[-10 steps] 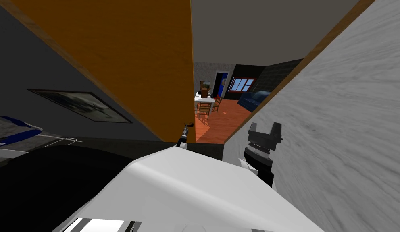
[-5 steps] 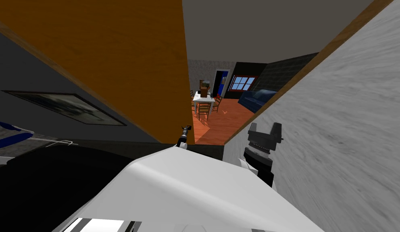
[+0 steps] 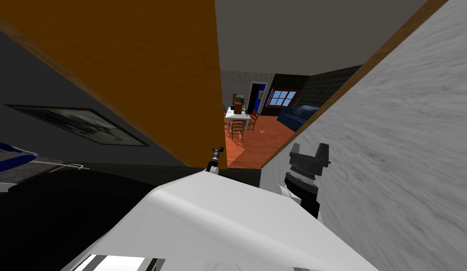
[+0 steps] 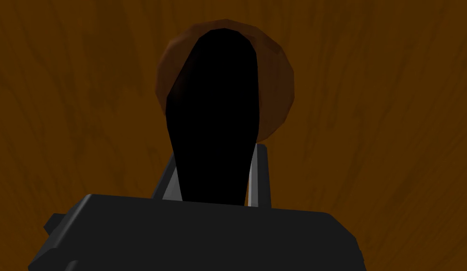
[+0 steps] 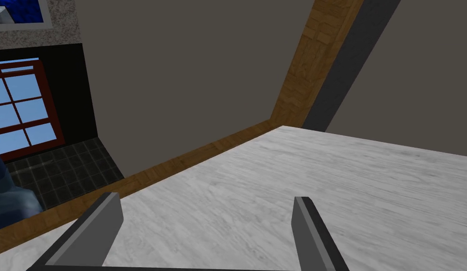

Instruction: Pull the door open

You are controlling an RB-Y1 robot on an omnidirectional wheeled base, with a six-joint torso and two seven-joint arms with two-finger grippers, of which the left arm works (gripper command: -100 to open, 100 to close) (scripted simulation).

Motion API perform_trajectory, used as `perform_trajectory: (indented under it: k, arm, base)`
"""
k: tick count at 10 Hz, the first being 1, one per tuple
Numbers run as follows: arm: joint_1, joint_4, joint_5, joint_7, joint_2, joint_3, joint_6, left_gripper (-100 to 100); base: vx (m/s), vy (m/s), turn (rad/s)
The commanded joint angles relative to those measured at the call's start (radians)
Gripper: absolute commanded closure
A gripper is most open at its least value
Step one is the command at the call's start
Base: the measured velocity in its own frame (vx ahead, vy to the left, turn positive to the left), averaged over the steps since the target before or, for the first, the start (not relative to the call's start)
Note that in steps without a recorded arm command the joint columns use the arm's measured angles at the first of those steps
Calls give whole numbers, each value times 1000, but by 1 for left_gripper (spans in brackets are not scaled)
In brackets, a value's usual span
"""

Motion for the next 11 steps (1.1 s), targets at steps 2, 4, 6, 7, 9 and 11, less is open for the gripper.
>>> perform_trajectory:
  k: [2,4,6,7,9,11]
  arm:
    - [3,3,0,9,1,-1,3,100]
    - [2,4,-1,18,2,-3,4,100]
    - [1,7,-1,33,4,-5,7,100]
    - [0,8,-2,40,6,-6,8,100]
    - [-2,12,-3,62,11,-11,10,100]
    - [-5,18,-6,91,20,-18,12,100]
  base:
    - [-186,13,-25]
    - [-224,37,-23]
    - [-206,-1,-7]
    - [-187,-19,33]
    - [-190,35,13]
    - [-165,13,39]
